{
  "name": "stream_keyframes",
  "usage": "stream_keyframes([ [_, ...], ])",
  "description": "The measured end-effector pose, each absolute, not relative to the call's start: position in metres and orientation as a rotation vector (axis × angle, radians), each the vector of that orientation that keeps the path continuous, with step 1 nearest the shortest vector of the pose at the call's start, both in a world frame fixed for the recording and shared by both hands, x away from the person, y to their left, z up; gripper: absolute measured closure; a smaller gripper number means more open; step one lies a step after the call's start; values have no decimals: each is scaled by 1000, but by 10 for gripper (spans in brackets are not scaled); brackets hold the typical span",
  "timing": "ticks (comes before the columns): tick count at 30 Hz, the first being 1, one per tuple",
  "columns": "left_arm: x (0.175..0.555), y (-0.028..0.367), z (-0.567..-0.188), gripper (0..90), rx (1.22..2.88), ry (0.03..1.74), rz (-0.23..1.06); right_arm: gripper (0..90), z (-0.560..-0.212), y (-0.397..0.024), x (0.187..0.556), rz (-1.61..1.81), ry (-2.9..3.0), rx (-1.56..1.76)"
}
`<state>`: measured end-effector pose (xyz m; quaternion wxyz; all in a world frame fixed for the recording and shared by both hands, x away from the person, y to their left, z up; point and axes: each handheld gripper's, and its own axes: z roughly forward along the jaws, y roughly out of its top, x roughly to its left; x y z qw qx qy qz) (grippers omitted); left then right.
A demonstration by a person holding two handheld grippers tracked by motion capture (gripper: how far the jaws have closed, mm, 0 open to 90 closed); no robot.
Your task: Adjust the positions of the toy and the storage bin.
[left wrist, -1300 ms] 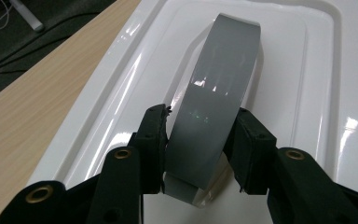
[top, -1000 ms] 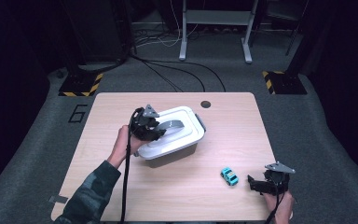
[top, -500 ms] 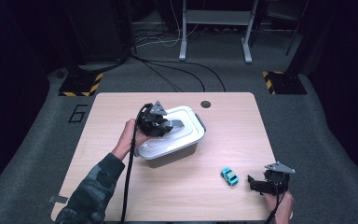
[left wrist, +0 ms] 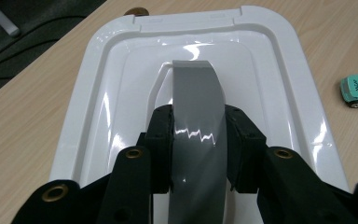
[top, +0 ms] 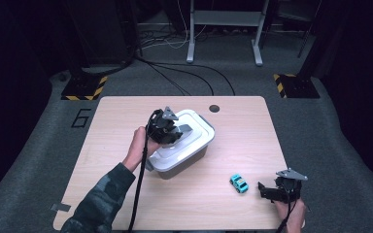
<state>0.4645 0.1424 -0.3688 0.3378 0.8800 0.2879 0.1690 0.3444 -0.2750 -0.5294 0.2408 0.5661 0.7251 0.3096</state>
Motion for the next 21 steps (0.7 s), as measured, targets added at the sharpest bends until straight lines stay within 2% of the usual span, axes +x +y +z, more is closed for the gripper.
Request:
stream_keyframes([
  [21, 465, 135, -372, 664, 2236, 811, 457, 9, -529, -275, 344, 847, 1983, 1548],
])
